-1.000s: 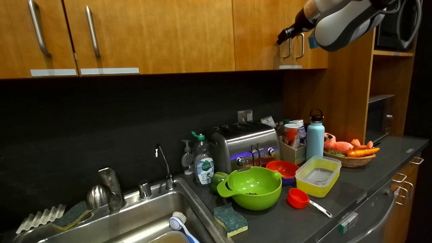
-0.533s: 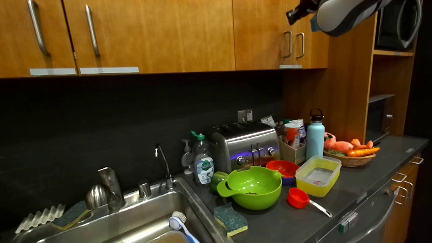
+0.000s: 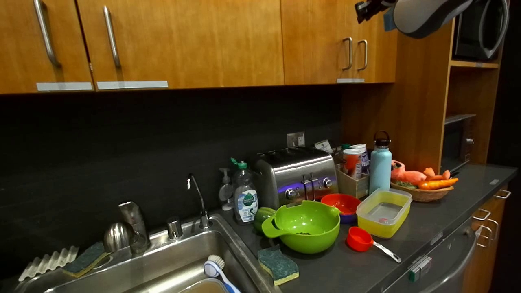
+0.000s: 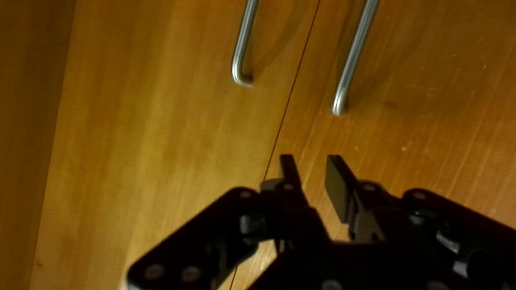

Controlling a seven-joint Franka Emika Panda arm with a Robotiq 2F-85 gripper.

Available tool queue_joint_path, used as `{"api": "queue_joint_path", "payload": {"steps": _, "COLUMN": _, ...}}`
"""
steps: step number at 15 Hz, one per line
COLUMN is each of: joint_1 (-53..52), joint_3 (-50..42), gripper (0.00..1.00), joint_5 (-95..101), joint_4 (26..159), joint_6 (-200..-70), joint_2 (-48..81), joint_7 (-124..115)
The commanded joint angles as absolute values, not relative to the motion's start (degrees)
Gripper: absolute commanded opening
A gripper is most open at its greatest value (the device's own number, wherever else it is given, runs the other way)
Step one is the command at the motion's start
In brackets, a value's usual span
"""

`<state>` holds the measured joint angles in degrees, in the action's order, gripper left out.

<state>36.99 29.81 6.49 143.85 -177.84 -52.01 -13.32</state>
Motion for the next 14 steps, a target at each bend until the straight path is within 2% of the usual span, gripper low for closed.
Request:
{"api": "queue_joint_path", "payload": {"steps": 1, "joint_1": 35.8, "joint_3": 29.3, "gripper": 0.56, "joint_5": 5.4, "joint_4": 147.0, "joint_6": -177.5, "joint_2": -52.7, "joint_7": -14.6}}
{"api": "queue_joint_path", "payload": {"steps": 7, "joint_1": 35.6, "joint_3": 29.9, "gripper": 0.98, "joint_5": 5.4, "joint_4": 146.9, "joint_6": -178.2, "joint_2": -50.4, "joint_7": -16.1}}
{"api": "queue_joint_path", "payload": {"steps": 14, "joint_1": 36.7, "joint_3": 32.1, "gripper": 1.0, "joint_5": 5.9, "joint_4": 144.0, "joint_6": -181.0, "joint_2": -44.7, "joint_7": -15.6}}
